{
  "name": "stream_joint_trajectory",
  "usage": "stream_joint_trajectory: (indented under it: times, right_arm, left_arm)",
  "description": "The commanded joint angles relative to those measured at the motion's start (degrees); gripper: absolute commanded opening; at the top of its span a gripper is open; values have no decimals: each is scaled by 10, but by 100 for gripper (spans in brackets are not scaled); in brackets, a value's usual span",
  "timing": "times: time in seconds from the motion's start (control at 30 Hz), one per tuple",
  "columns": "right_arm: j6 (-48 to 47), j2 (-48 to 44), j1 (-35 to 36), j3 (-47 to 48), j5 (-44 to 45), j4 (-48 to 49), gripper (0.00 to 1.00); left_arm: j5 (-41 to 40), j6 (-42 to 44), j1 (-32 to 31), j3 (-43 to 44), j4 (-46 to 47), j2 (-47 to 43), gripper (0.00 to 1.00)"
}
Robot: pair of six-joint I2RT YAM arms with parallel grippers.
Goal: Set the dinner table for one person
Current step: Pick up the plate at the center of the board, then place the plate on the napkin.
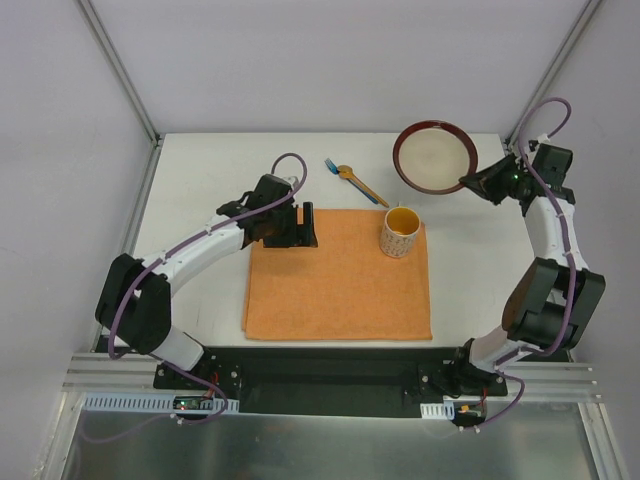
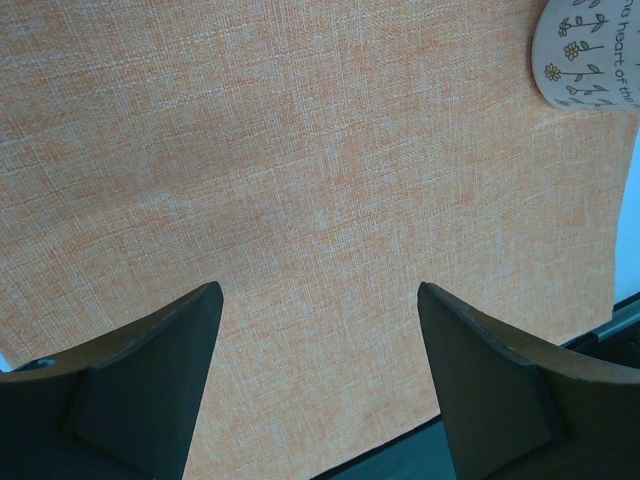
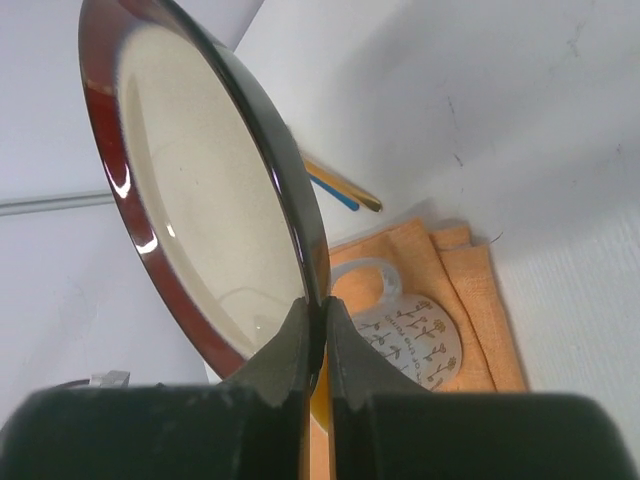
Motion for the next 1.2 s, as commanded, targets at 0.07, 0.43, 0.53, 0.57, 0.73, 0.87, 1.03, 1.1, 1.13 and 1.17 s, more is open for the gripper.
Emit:
stream_joint_trajectory:
  times: [0.07,0.43,0.53,0.57,0.73,0.87,1.03,1.1,1.13,1.17]
  right_arm:
    - [6,-99,1,-10,-71,21,1]
    - [-7,-202,25,-71,-78,-60,1]
    - [-20,-234,45,-85,-69,-95,1]
    - [-20,-251,54,-92,-69,-100,1]
    - [-21,-301,78,-131,-62,-135,1]
    - [-21,-333,91,-151,-57,-160,1]
    - [-42,-355,121,-176,-41,-200,1]
    - [-54,-355,132,-188,-36,-217,1]
    - [-58,-355,147,-190,-28,-222,1]
    - [-64,-355,154,-192,-21,-228,1]
  left_arm:
    - [9,22,-3,34,24,19,78]
    - [-5,28,-4,37,36,30,78]
    - [-7,26,-4,34,41,32,78]
    - [-8,27,-4,34,43,33,78]
    - [-50,19,-3,21,49,33,79]
    - [-138,-12,-3,-2,57,-8,82]
    - [-208,-33,-2,-17,60,-42,83]
    - [-228,-48,-2,-25,59,-58,84]
    - [-248,-53,-1,-29,60,-62,85]
    - [-256,-60,-2,-32,60,-72,87]
